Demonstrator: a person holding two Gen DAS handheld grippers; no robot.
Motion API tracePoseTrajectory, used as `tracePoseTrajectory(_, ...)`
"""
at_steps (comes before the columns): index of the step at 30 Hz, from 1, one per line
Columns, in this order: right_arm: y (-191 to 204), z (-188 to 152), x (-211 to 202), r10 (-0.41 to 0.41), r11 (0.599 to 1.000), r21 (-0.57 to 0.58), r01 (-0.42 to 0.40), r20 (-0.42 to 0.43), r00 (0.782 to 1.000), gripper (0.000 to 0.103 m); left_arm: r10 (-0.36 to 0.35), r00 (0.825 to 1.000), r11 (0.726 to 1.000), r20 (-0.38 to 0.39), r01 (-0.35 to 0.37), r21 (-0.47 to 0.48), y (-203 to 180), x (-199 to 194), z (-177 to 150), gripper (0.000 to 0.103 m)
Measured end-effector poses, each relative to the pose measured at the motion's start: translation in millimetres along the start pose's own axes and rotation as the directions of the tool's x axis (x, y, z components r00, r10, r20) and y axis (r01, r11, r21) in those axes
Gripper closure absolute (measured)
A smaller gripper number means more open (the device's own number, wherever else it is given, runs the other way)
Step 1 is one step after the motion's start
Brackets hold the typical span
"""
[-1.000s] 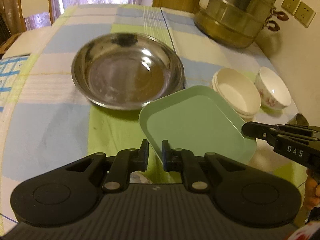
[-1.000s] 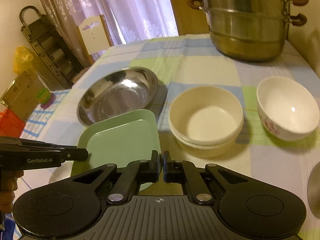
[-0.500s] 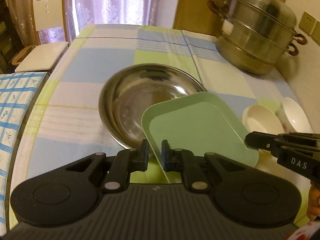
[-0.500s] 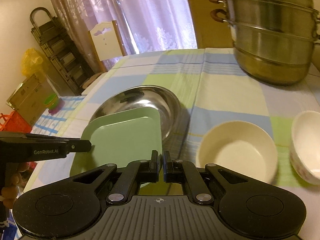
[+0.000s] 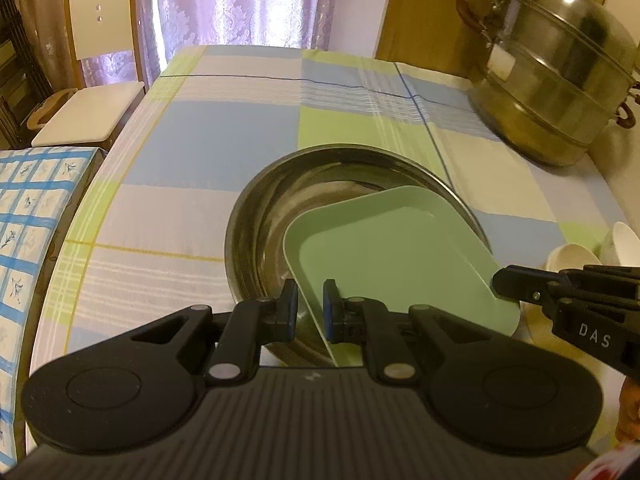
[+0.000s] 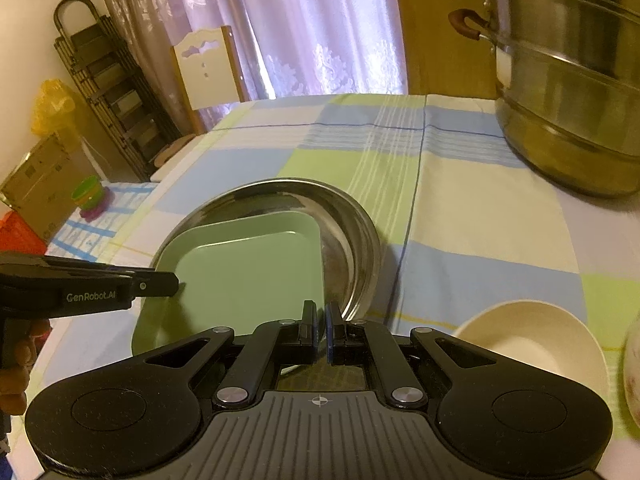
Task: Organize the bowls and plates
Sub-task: 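Carry the green plate with the right gripper into the steel plate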
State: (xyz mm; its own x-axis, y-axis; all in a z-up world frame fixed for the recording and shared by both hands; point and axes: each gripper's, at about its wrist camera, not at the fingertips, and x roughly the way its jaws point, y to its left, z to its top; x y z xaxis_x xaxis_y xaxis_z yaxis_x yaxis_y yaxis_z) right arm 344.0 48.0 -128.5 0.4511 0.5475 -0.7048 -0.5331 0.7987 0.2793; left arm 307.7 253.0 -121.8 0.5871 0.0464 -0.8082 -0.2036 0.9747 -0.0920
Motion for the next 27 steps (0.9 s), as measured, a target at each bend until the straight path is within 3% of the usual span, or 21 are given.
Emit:
tracePoseTrajectory(14, 2, 4, 34, -0.04, 0.999, 0.001, 0.04, -0.051, 0.998, 0.098, -0.006, 0.999, 1.0, -0.036, 0.007, 0.005, 13, 33, 14, 0.092)
tracePoseTrajectory(27, 3, 10, 32, -0.068, 0.998, 0.005, 0.068, -0.015, 0.998, 0.098, -0.001, 1.0, 1.0, -0.009, 0.001, 0.004, 16, 30, 26, 0.091)
